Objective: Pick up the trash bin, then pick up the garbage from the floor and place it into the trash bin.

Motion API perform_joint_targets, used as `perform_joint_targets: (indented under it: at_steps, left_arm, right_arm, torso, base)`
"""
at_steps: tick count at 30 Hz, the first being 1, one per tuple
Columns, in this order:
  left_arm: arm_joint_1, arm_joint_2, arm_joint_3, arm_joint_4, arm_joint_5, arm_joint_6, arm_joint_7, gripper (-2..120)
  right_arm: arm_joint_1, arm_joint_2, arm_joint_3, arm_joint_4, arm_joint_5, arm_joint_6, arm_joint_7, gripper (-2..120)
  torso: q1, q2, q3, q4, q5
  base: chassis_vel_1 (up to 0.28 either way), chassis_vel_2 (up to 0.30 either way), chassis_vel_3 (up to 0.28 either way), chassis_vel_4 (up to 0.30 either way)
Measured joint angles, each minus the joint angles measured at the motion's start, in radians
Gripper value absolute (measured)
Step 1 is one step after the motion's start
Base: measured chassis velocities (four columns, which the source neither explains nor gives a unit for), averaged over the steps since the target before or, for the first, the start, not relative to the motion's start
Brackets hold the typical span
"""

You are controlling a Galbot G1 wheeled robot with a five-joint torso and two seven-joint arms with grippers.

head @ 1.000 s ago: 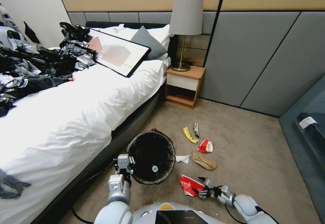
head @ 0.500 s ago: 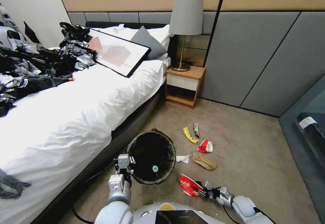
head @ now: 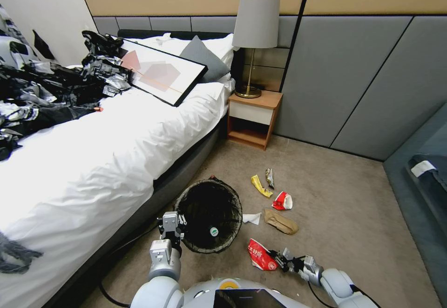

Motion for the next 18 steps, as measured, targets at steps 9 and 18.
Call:
perform_joint_targets:
  at_steps: [9,18]
  left_arm:
    - [0.0,0.0,-0.002,0.001,-0.001,-0.001,0.0,0]
    - [-0.001,0.001,-0.005,0.001,-0.003,-0.001,0.0,0]
  right_arm:
    - [0.002,0.013,0.015,0.001,0.024,0.042,0.021,0]
    - [-0.004,0.075,0.084,0.108,0.146,0.087,0.08,0]
  torso:
    - [0.0,0.0,0.0,-0.0001,0.0002]
    - [0.0,0.0,0.0,0.0001,0.0001]
  base:
    - [0.0,0.0,0.0,0.0]
    - [0.0,0.0,0.0,0.0]
